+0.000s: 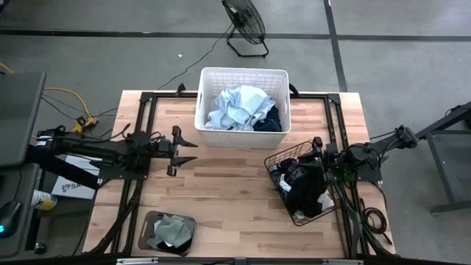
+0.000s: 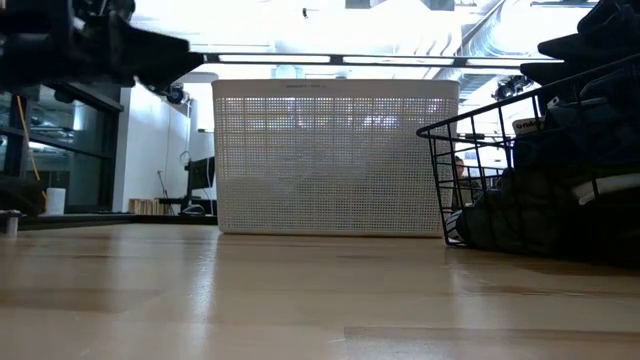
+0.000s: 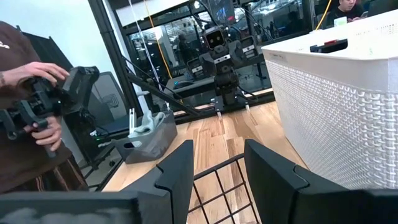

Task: Pick & Place Cloths
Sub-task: Return to Home Position

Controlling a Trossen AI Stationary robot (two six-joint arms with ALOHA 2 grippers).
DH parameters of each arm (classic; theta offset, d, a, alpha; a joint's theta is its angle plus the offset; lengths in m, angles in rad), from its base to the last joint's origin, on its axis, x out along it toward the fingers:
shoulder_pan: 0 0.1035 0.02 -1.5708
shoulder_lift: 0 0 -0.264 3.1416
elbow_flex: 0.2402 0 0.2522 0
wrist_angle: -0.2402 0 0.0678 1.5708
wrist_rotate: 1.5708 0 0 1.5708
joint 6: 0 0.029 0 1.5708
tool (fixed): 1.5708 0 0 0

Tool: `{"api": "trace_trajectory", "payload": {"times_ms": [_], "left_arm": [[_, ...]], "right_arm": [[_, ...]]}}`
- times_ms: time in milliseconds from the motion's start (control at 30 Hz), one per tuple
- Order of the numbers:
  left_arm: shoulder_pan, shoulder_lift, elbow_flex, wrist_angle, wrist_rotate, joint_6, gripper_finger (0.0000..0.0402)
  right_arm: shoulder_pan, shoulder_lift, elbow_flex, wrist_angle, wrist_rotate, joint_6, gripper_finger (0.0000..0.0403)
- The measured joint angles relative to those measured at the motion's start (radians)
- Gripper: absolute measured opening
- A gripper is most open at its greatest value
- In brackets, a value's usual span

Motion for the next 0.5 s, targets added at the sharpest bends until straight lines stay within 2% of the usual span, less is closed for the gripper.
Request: {"api": "trace_trajectory", "payload": {"times_ms": [233,500], "left_arm": [[0.0,-0.133,-0.092,-0.006,-0.001,-0.002,0.0193],[0.0,-0.225,-0.112,-0.02,-0.004,-0.002,0.0193]], "right_arm": [[0.0,0.0,0.0,0.0,0.0,0.0,0.0134],[0.0,0.0,0.0,0.0,0.0,0.0,0.0134]]}}
